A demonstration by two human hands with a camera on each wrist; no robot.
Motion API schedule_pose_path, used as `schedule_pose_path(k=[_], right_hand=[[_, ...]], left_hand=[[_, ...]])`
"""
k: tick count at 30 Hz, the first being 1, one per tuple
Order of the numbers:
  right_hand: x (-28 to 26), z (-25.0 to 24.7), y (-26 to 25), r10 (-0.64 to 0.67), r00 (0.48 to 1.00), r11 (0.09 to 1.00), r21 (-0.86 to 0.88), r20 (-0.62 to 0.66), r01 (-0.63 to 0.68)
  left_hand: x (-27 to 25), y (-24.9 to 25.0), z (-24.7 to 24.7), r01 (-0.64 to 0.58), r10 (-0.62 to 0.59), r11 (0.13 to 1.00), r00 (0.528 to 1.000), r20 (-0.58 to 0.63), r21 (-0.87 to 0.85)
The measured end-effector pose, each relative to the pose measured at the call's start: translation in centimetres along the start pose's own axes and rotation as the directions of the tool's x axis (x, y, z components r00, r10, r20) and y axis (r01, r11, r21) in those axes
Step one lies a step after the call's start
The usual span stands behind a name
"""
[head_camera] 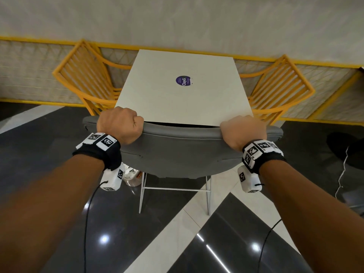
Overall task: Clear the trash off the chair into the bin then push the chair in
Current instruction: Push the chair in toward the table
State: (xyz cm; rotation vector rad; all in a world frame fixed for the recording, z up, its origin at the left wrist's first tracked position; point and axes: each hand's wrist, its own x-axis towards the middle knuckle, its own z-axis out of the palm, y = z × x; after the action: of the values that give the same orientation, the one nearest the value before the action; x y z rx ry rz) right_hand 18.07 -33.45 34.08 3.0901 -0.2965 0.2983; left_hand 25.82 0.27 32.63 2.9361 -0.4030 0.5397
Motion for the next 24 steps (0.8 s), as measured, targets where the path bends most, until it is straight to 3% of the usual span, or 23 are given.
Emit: schedule_pose_path(k=[8, 24], right_hand=[[2.9, 0.7, 0.4, -0.011, 0.999, 1.000, -0.012, -0.049, 0.011], [2.2, 0.9, 0.3, -0.026, 0.999, 0.999, 0.022, -0.019, 0.026]], left_hand=[[1.9, 0.1, 1.0, 0.001, 0.000, 0.999, 1.000, -0.020, 0.036], [1.0, -0.2, 0.8, 0.038, -0.039, 0.999, 0.999, -0.011, -0.008]])
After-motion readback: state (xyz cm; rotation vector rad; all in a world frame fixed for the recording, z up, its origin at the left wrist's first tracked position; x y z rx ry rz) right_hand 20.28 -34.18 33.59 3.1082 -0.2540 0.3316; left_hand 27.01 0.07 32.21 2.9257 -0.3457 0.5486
